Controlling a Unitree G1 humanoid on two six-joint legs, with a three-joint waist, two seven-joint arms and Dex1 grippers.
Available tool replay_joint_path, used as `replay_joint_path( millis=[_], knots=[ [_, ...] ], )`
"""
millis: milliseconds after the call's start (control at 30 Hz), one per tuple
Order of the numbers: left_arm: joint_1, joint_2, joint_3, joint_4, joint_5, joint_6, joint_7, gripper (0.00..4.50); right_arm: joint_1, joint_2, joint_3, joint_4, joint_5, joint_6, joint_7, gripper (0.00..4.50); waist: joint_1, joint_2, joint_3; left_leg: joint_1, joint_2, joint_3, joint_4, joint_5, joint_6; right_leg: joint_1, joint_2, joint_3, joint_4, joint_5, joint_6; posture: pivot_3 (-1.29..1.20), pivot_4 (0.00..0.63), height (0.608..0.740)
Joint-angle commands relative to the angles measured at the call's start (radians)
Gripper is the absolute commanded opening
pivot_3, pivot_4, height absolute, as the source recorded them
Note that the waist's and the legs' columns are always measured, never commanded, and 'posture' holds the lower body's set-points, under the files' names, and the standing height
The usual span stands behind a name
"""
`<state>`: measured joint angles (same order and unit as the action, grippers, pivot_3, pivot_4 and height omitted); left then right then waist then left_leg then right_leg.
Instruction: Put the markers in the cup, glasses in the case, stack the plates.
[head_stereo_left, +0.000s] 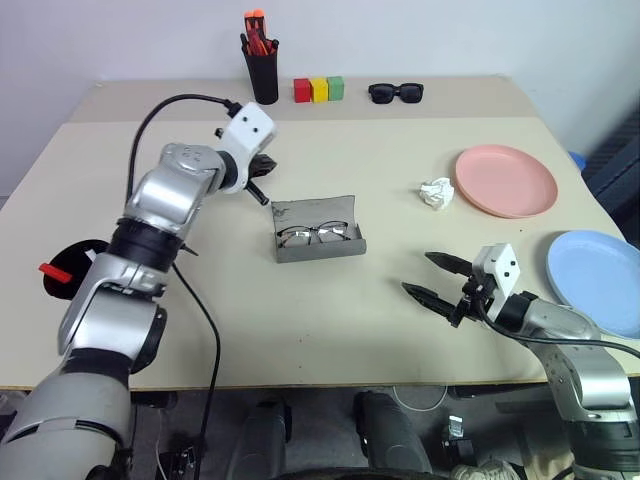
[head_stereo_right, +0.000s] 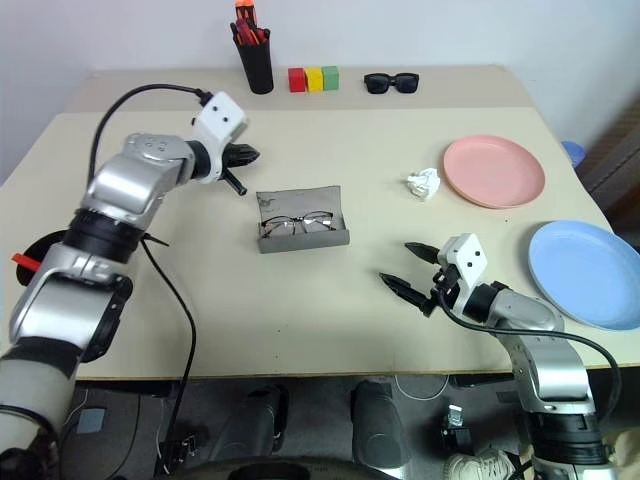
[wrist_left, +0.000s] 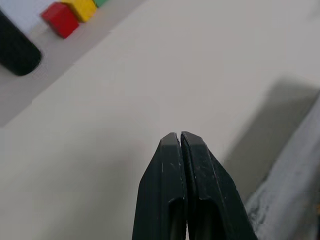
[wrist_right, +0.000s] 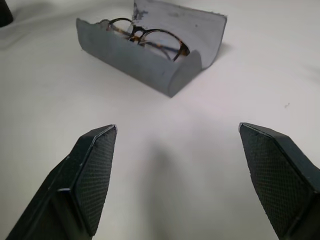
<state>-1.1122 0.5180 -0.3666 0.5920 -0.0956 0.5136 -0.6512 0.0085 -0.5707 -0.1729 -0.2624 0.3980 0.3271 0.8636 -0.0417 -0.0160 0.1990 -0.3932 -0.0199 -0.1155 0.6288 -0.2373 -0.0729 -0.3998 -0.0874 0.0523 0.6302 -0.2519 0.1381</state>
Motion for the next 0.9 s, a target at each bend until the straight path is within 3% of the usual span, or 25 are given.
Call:
replay_joint_path(
  millis=[33, 267, 433, 600, 900],
  knots=[
    [-0.105, -0.061, -0.037, 0.214, 0.112, -0.134, -0.025, 0.03, 0.009, 0.004, -0.022, -0.091, 0.031, 0.025, -0.050, 3.99, 0.002, 0.000, 0.000, 0.000, 0.000, 0.000, 0.000, 0.000, 0.000, 0.000, 0.000, 0.000, 0.000, 0.000, 0.000, 0.00, 0.150, 0.740],
    [-0.192, -0.192, -0.046, 0.538, 0.228, -0.314, -0.054, 0.03, 0.000, 0.007, -0.011, -0.126, 0.048, 0.050, -0.096, 3.99, 0.003, -0.001, 0.001, -0.001, 0.000, 0.000, 0.000, 0.000, 0.000, -0.001, 0.000, 0.000, 0.000, 0.000, 0.001, 0.00, 0.150, 0.740],
    [-0.204, -0.219, 0.004, 0.552, 0.199, -0.300, -0.282, 0.03, -0.003, -0.003, -0.017, -0.110, 0.055, 0.039, -0.093, 3.99, 0.002, -0.001, 0.001, -0.003, 0.000, 0.000, 0.000, 0.000, 0.000, -0.003, 0.000, 0.000, 0.000, 0.000, 0.001, 0.00, 0.150, 0.740],
    [-0.164, -0.177, 0.031, 0.408, 0.185, -0.228, -0.442, 0.03, 0.004, -0.010, -0.030, -0.095, 0.058, 0.025, -0.084, 3.99, 0.001, -0.001, 0.001, -0.004, 0.000, 0.000, 0.000, 0.000, 0.000, -0.003, 0.000, 0.000, 0.001, 0.000, 0.001, 0.00, 0.150, 0.740],
    [0.113, -0.062, 0.014, -0.251, 0.120, 0.110, -0.584, 0.03, 0.012, -0.015, -0.031, -0.067, 0.051, 0.018, -0.082, 3.99, -0.002, 0.000, 0.000, -0.003, 0.000, -0.001, 0.000, 0.000, 0.000, -0.004, 0.000, 0.000, 0.002, 0.000, 0.001, 0.00, 0.150, 0.740]
  ],
)
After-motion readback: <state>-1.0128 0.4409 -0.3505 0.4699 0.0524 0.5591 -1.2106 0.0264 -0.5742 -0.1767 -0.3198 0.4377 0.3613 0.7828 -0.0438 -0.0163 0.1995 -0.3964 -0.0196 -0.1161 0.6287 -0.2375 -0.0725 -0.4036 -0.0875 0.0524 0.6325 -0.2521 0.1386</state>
